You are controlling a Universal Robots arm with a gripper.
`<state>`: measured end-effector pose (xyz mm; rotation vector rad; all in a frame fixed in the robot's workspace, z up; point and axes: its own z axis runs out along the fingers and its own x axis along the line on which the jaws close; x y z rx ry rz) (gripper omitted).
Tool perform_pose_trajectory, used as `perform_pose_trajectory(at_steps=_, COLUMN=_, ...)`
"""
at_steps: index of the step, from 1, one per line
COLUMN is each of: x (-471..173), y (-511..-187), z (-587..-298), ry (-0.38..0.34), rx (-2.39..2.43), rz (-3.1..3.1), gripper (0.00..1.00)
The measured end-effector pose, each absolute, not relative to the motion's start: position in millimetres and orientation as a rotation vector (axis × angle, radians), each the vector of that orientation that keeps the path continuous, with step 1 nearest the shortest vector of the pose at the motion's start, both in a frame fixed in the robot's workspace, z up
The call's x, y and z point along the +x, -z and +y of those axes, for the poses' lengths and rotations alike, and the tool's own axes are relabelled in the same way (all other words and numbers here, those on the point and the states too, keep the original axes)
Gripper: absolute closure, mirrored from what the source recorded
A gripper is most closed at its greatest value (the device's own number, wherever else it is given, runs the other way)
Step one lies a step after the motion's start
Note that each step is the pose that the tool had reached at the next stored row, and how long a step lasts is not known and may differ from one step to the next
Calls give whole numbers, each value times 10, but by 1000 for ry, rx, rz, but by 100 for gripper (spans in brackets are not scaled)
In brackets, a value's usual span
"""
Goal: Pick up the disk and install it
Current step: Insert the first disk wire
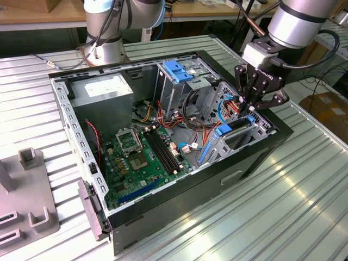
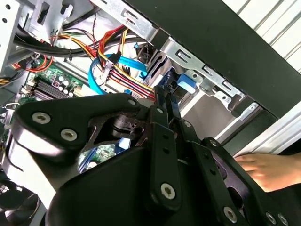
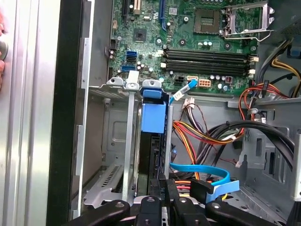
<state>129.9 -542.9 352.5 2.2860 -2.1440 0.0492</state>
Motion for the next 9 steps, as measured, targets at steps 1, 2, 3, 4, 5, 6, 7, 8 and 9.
perform_pose_trajectory(at_steps=1, x=1299, y=-3524, z=-5430, ry=-49, rx=2283, rz=-2147, gripper=84)
perform_pose_trajectory(at_steps=2, x=1299, y=-3521, z=-5430, ry=-49, rx=2282, rz=-2149, gripper=84)
perform_pose_trajectory(at_steps=3, x=1299, y=-3520, z=-5430, ry=-49, rx=2280, rz=-2150, gripper=84)
perform_pose_trajectory(at_steps=4, x=1294, y=-3515, z=-5436, ry=-49, rx=2277, rz=-2154, gripper=84)
perform_pose_trajectory(at_steps=5, x=1292, y=-3513, z=-5445, ry=-49, rx=2276, rz=-2154, gripper=84)
perform_pose_trajectory(at_steps=6, x=1291, y=-3511, z=-5452, ry=-49, rx=2276, rz=-2154, gripper=84)
perform_pose_trajectory(at_steps=7, x=1288, y=-3508, z=-5458, ry=-49, rx=2276, rz=-2154, gripper=84)
perform_pose_trajectory(at_steps=8, x=1284, y=-3507, z=-5459, ry=-49, rx=2276, rz=-2154, gripper=84)
perform_pose_trajectory(at_steps=9, x=1280, y=-3505, z=-5462, ry=-49, rx=2276, rz=-2154, gripper=84)
